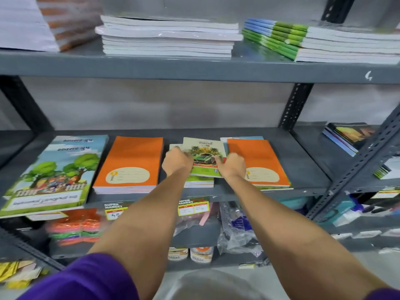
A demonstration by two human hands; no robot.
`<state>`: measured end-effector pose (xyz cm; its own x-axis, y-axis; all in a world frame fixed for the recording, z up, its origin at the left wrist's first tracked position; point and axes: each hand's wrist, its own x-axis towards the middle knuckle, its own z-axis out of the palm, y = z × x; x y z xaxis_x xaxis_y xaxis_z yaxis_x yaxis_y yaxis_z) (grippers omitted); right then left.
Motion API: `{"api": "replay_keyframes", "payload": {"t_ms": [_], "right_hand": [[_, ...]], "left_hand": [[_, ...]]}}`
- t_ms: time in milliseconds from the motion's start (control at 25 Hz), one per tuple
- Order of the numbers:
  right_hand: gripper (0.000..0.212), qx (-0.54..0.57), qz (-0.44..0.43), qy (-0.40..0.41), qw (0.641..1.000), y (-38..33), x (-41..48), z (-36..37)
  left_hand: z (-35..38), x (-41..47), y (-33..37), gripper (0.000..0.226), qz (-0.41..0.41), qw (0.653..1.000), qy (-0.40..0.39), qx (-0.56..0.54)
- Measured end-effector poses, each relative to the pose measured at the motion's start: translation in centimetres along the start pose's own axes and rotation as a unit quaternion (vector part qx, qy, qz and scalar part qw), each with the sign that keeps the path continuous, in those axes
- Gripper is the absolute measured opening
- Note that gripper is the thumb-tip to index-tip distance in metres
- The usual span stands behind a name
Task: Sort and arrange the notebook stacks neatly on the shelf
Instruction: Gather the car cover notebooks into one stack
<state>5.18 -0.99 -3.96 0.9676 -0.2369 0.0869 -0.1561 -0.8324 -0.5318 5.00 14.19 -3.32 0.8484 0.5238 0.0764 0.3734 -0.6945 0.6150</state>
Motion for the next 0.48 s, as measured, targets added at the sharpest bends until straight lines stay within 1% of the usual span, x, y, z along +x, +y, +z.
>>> {"api": "replay_keyframes", "payload": {"t_ms": [120,240,360,480], "right_hand": [[0.043,-0.011,-0.018,-0.011,1.0,-2.0,-1.7,2.1],[0.044,-0.033,-0.018,-0.019,0.999,-2.6,-2.8,3.6],[0.043,-0.024,-0.014,-0.022,0.999,-2.6,-2.6,3.4],[0.041,-0.015,-0.012,-0.011,1.0,-1.7,-1.2,1.5]], "left_hand": [[-1.1,0.5,-3.9,0.022,-0.01,0.999,-0.011,0.039],[-0.8,0.2,-5.5,0.021,0.012,0.997,-0.015,0.073],[-0.6,0.2,-5.4,0.028,0.036,0.991,-0.001,0.13],[0.0,0.1,-3.7,0.037,0.047,0.99,-0.006,0.135]]}}
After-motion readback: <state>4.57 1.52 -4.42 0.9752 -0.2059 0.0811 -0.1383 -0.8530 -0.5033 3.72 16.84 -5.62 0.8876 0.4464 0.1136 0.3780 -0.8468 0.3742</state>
